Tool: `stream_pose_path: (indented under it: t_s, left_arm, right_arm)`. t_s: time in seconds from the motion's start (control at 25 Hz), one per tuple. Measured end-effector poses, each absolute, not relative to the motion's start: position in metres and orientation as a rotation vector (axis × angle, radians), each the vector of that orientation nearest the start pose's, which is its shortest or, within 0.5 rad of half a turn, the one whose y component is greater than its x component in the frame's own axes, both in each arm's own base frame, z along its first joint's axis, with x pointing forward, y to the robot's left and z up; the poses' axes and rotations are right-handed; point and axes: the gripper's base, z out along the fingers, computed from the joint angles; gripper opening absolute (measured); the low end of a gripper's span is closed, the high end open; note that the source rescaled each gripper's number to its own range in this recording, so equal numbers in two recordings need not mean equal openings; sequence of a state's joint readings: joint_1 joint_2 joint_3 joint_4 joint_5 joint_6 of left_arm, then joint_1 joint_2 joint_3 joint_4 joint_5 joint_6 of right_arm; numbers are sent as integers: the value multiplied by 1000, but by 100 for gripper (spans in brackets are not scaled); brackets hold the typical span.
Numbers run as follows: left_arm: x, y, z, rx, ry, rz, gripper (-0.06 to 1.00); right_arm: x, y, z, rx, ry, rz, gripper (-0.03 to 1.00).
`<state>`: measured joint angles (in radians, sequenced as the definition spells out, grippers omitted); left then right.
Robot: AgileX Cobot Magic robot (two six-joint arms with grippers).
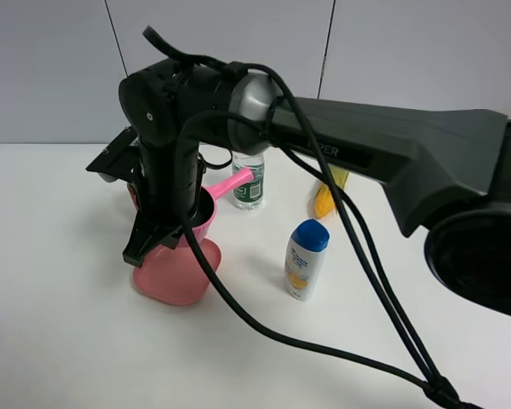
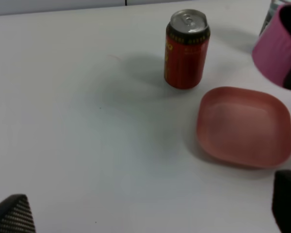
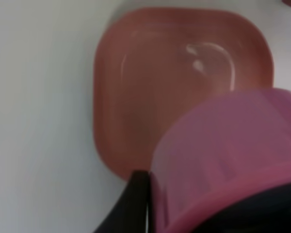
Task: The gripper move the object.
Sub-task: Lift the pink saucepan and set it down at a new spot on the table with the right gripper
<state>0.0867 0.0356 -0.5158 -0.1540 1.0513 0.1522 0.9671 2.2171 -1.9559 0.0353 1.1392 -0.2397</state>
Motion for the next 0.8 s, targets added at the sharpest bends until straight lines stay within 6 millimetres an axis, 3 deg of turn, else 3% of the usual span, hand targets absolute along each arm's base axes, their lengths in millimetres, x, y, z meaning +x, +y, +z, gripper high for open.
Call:
stream_pose_path:
  t_s: [0.32,0.8]
  left_arm:
    - [0,-12,283,71,2044,-36,100]
    - [0,-12,283,71,2044,-36,100]
  right_arm:
    - [275,402,180,-1599,2431,169,0]
    - [275,414,145,-1497,2531,265,0]
